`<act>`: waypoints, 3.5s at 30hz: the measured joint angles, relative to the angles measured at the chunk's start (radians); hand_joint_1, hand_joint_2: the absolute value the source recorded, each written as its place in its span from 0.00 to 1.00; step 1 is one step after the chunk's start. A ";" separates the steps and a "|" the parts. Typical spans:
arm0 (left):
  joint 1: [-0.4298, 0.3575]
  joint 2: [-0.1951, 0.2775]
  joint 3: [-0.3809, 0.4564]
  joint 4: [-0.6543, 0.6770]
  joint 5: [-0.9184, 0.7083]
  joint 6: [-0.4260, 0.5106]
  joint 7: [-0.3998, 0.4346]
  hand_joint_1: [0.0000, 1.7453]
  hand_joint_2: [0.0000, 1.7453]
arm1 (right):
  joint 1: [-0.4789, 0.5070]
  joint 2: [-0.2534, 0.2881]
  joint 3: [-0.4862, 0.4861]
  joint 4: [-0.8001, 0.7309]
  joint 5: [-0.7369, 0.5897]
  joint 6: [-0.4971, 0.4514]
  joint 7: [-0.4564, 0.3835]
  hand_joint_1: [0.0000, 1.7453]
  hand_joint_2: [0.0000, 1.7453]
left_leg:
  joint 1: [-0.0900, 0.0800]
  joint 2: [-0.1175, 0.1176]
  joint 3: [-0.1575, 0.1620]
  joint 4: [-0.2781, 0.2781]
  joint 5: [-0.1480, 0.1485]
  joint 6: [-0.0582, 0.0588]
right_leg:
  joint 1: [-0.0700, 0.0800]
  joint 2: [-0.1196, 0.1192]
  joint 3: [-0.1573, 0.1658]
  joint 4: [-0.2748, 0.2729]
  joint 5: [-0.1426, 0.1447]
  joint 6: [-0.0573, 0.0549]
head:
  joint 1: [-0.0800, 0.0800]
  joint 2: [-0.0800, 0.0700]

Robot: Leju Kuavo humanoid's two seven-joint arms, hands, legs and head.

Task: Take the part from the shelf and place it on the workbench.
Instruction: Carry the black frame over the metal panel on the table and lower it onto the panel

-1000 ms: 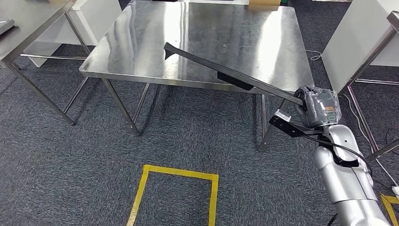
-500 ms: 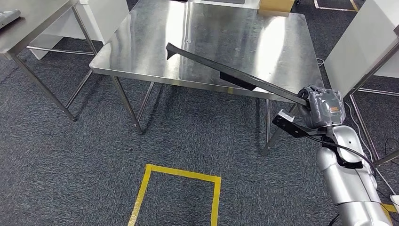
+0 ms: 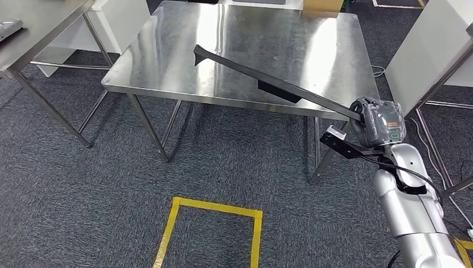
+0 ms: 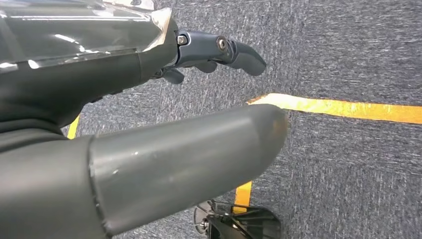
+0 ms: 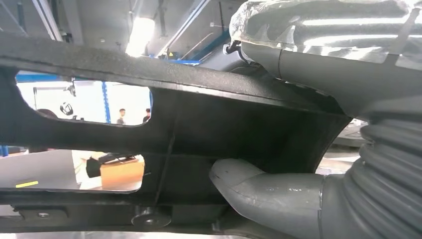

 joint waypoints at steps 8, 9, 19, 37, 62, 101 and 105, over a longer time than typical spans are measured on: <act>0.000 0.000 0.001 0.000 0.008 -0.001 0.000 0.00 0.00 | -0.016 0.006 0.006 0.009 0.003 0.001 -0.004 1.00 1.00 | 0.004 -0.001 0.128 -0.278 0.131 0.011 | 0.002 0.002 0.010 -0.004 -0.014 0.035 | -0.004 0.000; 0.000 0.000 0.002 0.000 0.009 -0.001 0.001 0.00 0.00 | -0.018 0.007 0.007 0.010 0.003 0.001 -0.005 1.00 1.00 | 0.003 -0.001 0.133 -0.283 0.133 0.021 | 0.003 0.002 0.009 -0.004 -0.016 0.042 | -0.002 0.000; 0.002 -0.004 0.004 0.000 0.012 -0.009 0.003 0.00 0.00 | -0.028 0.005 0.010 0.032 -0.001 0.001 -0.011 1.00 1.00 | -0.017 -0.009 0.194 -0.302 0.098 0.063 | 0.010 0.000 -0.102 0.131 -0.012 0.058 | 0.025 0.000; 0.011 -0.005 0.004 -0.001 0.011 0.004 0.006 0.00 0.00 | -0.029 0.017 0.025 0.040 -0.010 -0.003 -0.014 1.00 1.00 | 0.001 0.007 0.064 -0.260 0.204 0.007 | 0.003 0.011 0.151 -0.032 -0.125 0.020 | -0.003 0.000; 0.010 -0.008 0.003 0.002 0.002 0.034 -0.032 0.00 0.00 | -0.010 0.008 0.015 0.032 0.000 -0.004 -0.007 1.00 1.00 | 0.002 -0.001 0.093 -0.017 -0.080 0.008 | 0.010 0.001 -0.007 -0.034 0.041 -0.019 | 0.008 0.001; 0.001 -0.007 -0.010 0.003 -0.020 0.029 -0.047 0.00 0.00 | -0.403 0.002 -0.043 0.626 0.158 -0.128 0.118 1.00 1.00 | -0.001 -0.007 0.142 -0.280 0.130 0.032 | 0.005 0.003 0.023 -0.027 0.002 0.053 | 0.021 0.001; -0.003 -0.006 -0.014 0.003 -0.021 0.040 -0.051 0.00 0.00 | -0.451 0.010 -0.043 0.697 0.167 -0.127 0.135 1.00 1.00 | 0.000 -0.006 0.142 -0.280 0.130 0.032 | 0.005 0.003 0.023 -0.027 0.002 0.053 | 0.022 0.001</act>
